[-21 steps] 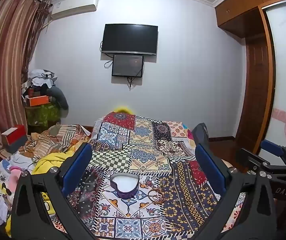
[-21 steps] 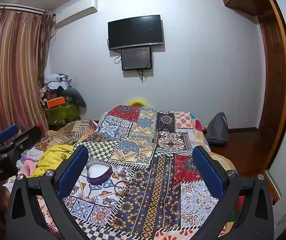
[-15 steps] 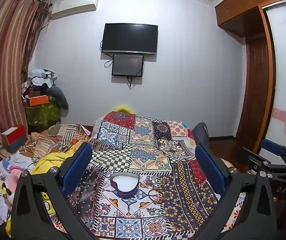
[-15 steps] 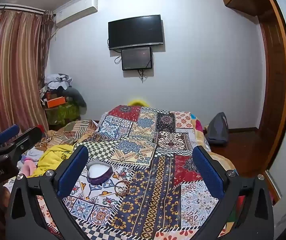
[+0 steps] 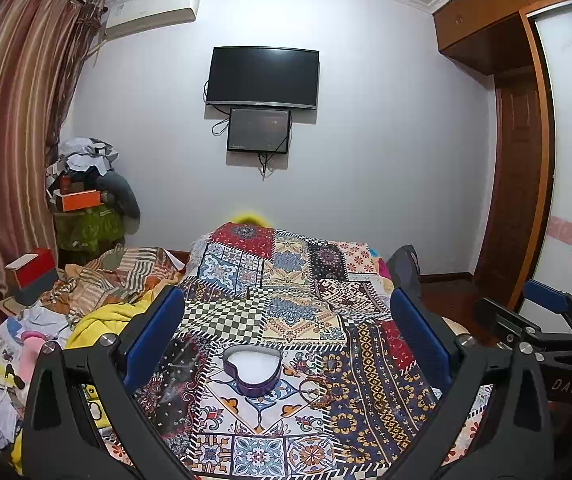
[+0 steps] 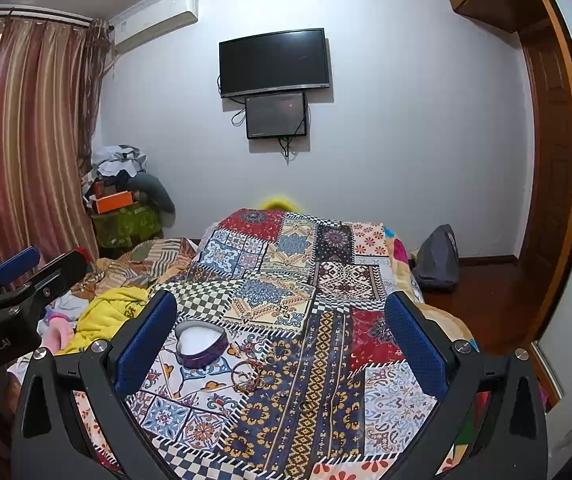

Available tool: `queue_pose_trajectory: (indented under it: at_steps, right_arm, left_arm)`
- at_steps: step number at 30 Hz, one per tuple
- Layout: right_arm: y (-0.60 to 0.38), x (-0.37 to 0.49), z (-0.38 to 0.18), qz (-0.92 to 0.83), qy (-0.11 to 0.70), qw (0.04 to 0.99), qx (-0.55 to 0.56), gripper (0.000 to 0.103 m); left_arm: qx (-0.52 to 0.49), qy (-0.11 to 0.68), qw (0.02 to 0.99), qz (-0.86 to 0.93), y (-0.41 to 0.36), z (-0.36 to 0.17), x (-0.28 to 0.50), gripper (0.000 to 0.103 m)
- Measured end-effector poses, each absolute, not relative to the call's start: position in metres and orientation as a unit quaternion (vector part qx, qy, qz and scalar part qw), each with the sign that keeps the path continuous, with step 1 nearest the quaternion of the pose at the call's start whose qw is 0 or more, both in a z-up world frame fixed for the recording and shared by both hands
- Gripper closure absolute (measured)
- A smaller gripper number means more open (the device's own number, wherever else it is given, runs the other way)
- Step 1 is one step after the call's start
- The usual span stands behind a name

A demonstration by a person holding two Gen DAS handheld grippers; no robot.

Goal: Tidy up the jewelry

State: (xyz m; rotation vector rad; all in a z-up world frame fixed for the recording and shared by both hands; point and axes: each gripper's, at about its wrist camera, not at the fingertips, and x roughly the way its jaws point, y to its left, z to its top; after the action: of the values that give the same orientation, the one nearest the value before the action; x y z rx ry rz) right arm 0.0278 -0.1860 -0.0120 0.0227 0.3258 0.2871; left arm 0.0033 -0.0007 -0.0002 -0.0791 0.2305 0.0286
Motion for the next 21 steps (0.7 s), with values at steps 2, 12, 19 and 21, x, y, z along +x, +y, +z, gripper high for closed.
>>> queue_pose_trajectory:
  at_steps: [2,12,19,21]
  right_arm:
    - [-0.1864,0.0286,-0.0119,0.143,0.162,0.976,0.012,0.000]
    - [-0.1837,0.0283,-0.0125,0.144,0.162,0.976,0.009,0.000]
    - [-0.1831,0.0297,-0.0130,0.145,0.162,0.976,0.009,0.000]
    - [-0.1829,0.0296,-0.0129,0.145,0.162,0.976,0.009,0.000]
  left_arm:
    - [-0.041,0.116,0.992,0.015,-0.0002,0.0001,0.0032,0.000]
    - [-0.042,0.117,0.992,0.017,0.0034,0.0014,0.0023,0.000]
    - [-0.044,0.118,0.992,0.017,0.0044,0.0008,0.0039,0.000]
    - [-0.044,0.118,0.992,0.017,0.0045,0.0014,0.0031,0.000]
